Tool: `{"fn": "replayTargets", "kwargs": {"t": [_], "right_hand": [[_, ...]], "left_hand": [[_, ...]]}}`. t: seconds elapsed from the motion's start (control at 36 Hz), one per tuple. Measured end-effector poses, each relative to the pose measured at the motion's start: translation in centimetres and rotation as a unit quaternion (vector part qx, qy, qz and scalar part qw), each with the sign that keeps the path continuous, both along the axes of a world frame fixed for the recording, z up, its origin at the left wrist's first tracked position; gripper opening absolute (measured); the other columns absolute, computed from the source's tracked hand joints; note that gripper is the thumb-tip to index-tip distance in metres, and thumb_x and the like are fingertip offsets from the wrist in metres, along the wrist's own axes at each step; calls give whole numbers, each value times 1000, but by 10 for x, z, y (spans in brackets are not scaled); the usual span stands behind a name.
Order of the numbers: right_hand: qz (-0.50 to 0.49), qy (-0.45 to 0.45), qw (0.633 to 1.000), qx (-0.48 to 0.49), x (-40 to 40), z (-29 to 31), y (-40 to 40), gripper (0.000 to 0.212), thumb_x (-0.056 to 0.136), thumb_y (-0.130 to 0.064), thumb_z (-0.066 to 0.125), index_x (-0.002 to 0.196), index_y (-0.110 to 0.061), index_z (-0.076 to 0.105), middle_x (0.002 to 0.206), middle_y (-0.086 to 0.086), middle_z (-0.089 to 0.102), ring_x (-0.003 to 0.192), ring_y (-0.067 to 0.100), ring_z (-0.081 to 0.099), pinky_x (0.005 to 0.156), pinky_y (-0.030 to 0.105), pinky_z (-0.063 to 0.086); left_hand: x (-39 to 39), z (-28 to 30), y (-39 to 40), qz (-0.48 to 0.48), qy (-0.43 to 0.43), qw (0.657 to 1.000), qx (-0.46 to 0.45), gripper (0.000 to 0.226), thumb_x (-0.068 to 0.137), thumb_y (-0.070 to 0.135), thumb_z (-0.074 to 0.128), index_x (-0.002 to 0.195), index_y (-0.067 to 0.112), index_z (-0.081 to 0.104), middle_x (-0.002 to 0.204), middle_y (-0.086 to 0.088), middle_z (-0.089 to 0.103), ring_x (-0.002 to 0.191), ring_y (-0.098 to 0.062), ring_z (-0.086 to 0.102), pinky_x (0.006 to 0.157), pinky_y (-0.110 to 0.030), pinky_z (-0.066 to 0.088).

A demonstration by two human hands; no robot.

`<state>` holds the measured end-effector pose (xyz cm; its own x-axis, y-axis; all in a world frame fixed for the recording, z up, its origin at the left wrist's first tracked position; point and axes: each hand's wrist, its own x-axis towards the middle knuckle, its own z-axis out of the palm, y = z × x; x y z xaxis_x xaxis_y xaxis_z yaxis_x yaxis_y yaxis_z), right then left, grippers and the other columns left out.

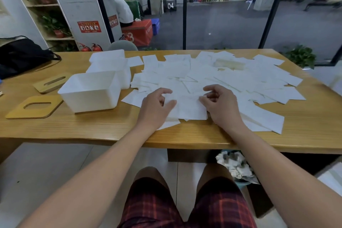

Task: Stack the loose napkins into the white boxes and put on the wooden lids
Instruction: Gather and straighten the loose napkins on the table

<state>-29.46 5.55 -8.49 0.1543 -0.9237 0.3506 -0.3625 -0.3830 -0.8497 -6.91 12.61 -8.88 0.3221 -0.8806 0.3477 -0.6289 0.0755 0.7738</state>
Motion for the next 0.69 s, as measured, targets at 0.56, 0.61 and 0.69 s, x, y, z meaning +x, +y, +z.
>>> {"fn": "replayTargets", "kwargs": {"t": [0.56, 0.61, 0.69], "right_hand": [[-63, 164, 965, -195, -21, -15, -11, 24, 100, -15, 73, 123, -18, 74, 119, -5, 70, 106, 16, 65, 99, 40, 52], [-81, 203, 956, -194, -36, -19, -15, 22, 97, -22, 77, 119, -20, 76, 117, -5, 71, 108, 22, 64, 100, 45, 49], [-80, 220, 958, -165, -48, -23, -17, 20, 94, -32, 80, 112, -24, 77, 113, -8, 70, 105, 19, 63, 100, 45, 45]], "left_hand": [[7, -13, -9, 34, -88, 995, 21, 38, 100, 43, 73, 135, 27, 69, 98, 12, 58, 84, -7, 58, 76, -17, 43], [7, -13, -9, 32, -87, 996, 17, 39, 101, 43, 73, 136, 27, 69, 96, 12, 59, 85, -8, 59, 75, -14, 42], [5, -13, -9, 26, -96, 995, 11, 38, 101, 42, 73, 135, 28, 69, 99, 13, 62, 89, -6, 59, 75, -13, 41]]}}
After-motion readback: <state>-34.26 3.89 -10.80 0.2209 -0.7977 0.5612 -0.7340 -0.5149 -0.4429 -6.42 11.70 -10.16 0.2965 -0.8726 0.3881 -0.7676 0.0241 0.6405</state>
